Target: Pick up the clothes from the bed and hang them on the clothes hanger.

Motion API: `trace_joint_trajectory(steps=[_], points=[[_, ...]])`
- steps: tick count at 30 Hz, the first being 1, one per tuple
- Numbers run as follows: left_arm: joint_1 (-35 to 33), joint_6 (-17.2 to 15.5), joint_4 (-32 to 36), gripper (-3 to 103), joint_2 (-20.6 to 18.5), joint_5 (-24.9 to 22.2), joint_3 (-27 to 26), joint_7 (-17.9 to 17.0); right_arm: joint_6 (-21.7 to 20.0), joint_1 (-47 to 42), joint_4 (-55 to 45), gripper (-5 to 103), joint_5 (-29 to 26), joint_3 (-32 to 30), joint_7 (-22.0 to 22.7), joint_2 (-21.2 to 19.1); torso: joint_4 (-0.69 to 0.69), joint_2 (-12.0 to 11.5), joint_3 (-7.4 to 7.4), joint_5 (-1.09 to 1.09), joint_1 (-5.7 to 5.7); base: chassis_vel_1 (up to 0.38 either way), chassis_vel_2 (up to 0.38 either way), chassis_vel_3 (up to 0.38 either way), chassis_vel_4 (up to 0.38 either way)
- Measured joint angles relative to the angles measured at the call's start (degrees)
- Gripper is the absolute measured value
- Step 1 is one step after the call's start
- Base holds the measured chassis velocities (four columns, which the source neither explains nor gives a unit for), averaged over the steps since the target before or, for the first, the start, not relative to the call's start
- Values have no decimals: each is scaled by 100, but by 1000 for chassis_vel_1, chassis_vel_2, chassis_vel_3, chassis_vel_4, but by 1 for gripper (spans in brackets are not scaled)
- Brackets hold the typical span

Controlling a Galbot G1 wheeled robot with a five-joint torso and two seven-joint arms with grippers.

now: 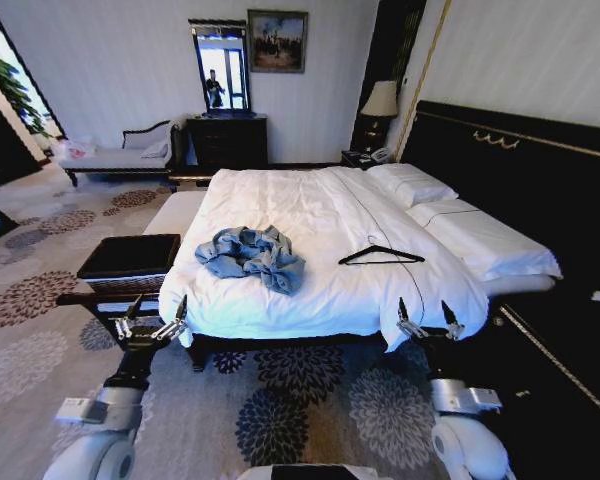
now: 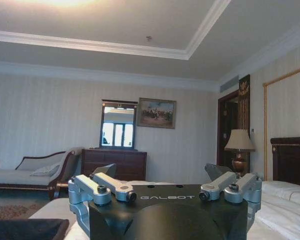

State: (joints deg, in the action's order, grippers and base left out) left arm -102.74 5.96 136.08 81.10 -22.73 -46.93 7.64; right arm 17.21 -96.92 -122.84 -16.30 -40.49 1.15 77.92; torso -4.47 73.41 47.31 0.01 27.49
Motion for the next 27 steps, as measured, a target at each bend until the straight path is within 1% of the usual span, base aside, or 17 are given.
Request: trace_joint_trajectory(steps=[5,9,12,15,27], points=[[-52,27,29,100,22,131,48,0,72,-15,30,100,126,73,-80,70,-1,0,0,-1,0,0,0,0,0],[-60,37,54,100,35,139,53,-1,83,-15,39,100,139,75,-94,74,-1,0,0,0,0,0,0,0,0],[-75,92,13,100,68,284,109,-1,103,-4,49,100,140,77,-104,94,0,0,0,-1,0,0,0,0,0],[-59,105,-8,100,82,320,130,-5,109,-4,50,100,99,95,-111,113,0,0,0,-1,0,0,0,0,0],[9,143,-97,100,93,319,138,-12,109,6,93,100,67,103,-149,132,-1,0,0,-1,0,0,0,0,0]])
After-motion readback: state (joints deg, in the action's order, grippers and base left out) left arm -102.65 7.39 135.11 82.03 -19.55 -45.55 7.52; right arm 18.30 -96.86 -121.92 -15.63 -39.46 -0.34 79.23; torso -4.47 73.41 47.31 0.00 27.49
